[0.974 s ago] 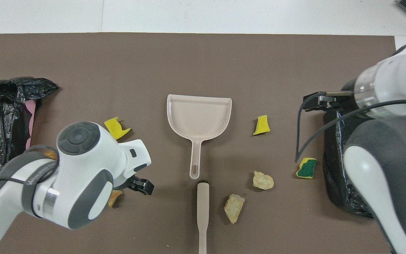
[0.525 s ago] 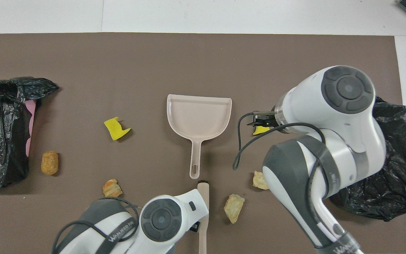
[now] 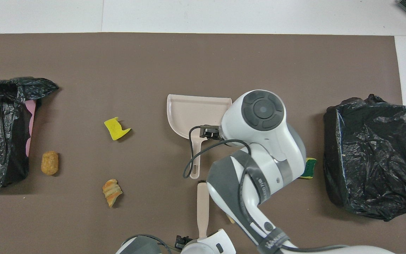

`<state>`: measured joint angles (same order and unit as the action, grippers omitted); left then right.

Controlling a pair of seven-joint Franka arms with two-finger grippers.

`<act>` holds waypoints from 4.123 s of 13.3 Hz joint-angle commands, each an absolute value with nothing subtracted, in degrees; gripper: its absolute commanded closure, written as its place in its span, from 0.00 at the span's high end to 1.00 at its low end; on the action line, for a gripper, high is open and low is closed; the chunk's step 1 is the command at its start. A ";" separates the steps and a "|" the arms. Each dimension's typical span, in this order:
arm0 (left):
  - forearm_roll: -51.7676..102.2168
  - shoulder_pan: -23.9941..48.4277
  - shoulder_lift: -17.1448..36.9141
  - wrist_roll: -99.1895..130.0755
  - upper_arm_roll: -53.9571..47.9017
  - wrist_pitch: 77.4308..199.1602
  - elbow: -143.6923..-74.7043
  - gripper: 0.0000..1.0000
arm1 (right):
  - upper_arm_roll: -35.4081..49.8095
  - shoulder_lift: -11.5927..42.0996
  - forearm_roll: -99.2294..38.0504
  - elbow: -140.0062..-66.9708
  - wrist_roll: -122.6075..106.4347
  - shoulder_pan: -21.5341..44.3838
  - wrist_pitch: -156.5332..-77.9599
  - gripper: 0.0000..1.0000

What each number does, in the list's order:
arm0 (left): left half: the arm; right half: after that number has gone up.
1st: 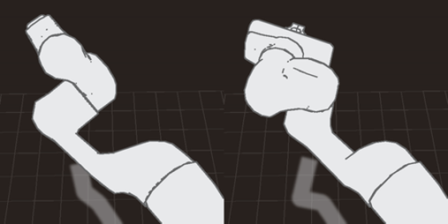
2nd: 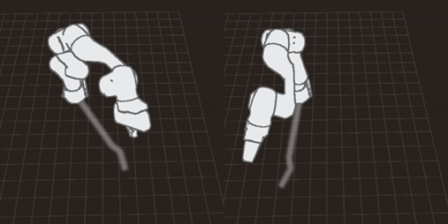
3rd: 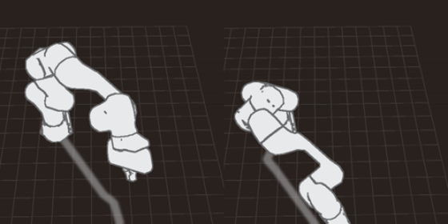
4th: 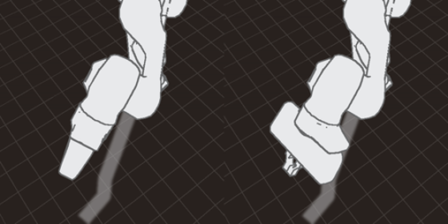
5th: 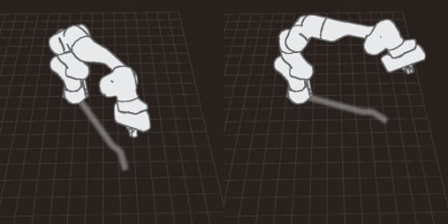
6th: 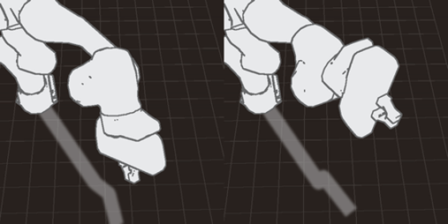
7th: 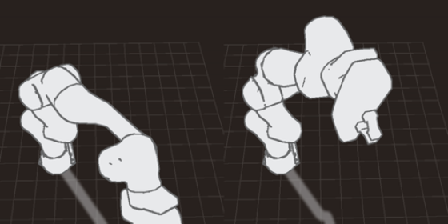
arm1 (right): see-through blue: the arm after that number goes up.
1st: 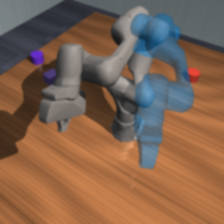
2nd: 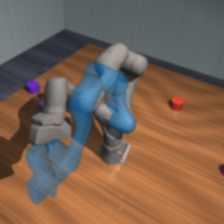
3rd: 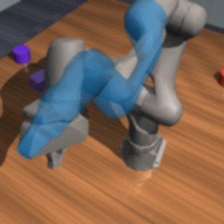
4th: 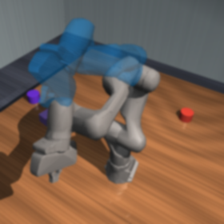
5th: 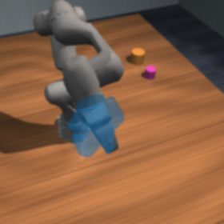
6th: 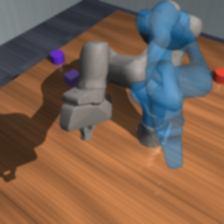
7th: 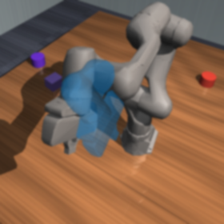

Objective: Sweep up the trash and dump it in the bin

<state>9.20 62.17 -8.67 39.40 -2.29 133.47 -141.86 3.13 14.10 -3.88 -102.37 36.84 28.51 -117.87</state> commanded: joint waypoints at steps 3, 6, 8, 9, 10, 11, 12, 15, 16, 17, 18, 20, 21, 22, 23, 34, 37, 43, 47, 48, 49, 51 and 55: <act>10.02 66.62 -5.63 44.29 -0.97 140.45 -144.06 1.00 | 2.90 20.47 -4.04 -101.16 43.42 34.36 -124.09 1.00; 10.02 66.45 -6.59 44.56 -0.97 138.52 -143.96 1.00 | 2.99 20.83 -3.69 -103.26 40.97 34.98 -125.50 1.00; 10.02 66.45 -7.03 45.17 -0.97 138.43 -144.05 1.00 | 2.90 20.39 -3.69 -105.38 40.61 35.86 -127.27 0.94; 10.02 66.45 -7.03 45.35 -0.88 138.43 -144.05 0.90 | 2.90 20.39 -3.69 -105.38 40.52 35.95 -127.18 0.83; 10.02 66.45 -7.03 45.26 -0.88 138.34 -144.05 0.81 | 2.90 20.39 -3.69 -105.38 40.60 35.95 -126.83 0.63; 10.02 66.45 -7.12 45.26 -0.88 138.34 -143.97 0.73 | 2.90 20.30 -3.69 -105.38 40.52 35.86 -126.48 0.42; 10.02 66.36 -7.38 45.26 -0.88 138.08 -143.96 0.72 | 2.90 20.30 -3.69 -105.29 40.34 36.12 -126.21 0.26; 10.02 65.92 -8.17 45.26 -0.79 137.20 -143.96 0.68 | 2.90 18.73 -3.78 -103.72 40.08 35.25 -122.01 0.00; 10.02 65.92 -8.17 45.26 -0.79 137.20 -143.96 0.59 | 2.90 17.42 -4.56 -103.62 39.38 34.11 -120.86 0.00; 10.02 65.92 -8.17 45.26 -0.79 137.20 -143.96 0.44 | 2.81 16.18 -4.57 -103.71 39.20 33.67 -120.41 0.00; 10.02 65.92 -8.17 45.26 -0.79 137.20 -143.96 0.25 | 2.38 14.95 -4.40 -103.71 38.76 32.79 -120.24 0.00; 10.02 65.48 -8.35 45.52 -0.62 137.11 -143.96 0.00 | 2.64 13.02 -4.30 -103.54 29.43 29.45 -115.87 0.00; 10.02 64.35 -8.87 46.40 -0.62 136.24 -143.62 0.00 | 2.46 12.66 -4.39 -103.54 21.61 29.10 -112.97 0.00; 10.02 62.77 -9.14 46.58 -0.62 134.40 -143.00 0.00 | 2.46 12.57 -4.22 -103.54 13.70 28.22 -110.94 0.00; 10.02 61.45 -9.75 46.58 -0.53 132.12 -142.22 0.00 | 2.37 12.39 -3.87 -103.54 6.40 27.86 -110.22 0.00; 9.05 32.47 -15.47 35.17 -0.35 113.31 -137.21 0.00 | 2.37 8.71 8.07 -108.61 -44.63 24.69 -103.35 0.00; 5.81 22.44 -14.85 24.91 -0.35 108.29 -134.91 0.00 | 2.37 6.94 10.37 -112.49 -51.12 26.02 -107.56 0.00; -4.55 6.01 -14.85 7.42 -0.35 105.13 -134.82 0.00 | 2.37 7.82 10.46 -114.52 -56.41 25.22 -113.47 0.00; -11.76 0.36 -17.57 6.15 -0.35 101.78 -137.01 0.00 | 2.37 7.65 10.46 -115.05 -56.69 25.22 -113.91 0.00; -13.26 -1.30 -18.36 6.15 -0.35 101.26 -137.37 0.00 | 2.37 7.65 10.46 -115.05 -56.60 25.22 -113.99 0.00; -13.36 -2.97 -19.94 6.24 -0.44 100.81 -139.29 0.00 | 2.37 7.73 10.46 -115.05 -56.60 25.31 -114.17 0.00; -13.54 -4.82 -25.46 6.33 -0.44 104.39 -146.39 0.00 | 2.37 7.73 10.46 -115.05 -56.60 25.31 -114.17 0.00; -13.36 -5.45 -25.58 6.94 -0.70 107.57 -148.45 0.00 | 2.37 7.65 10.46 -115.05 -56.25 25.31 -114.00 0.00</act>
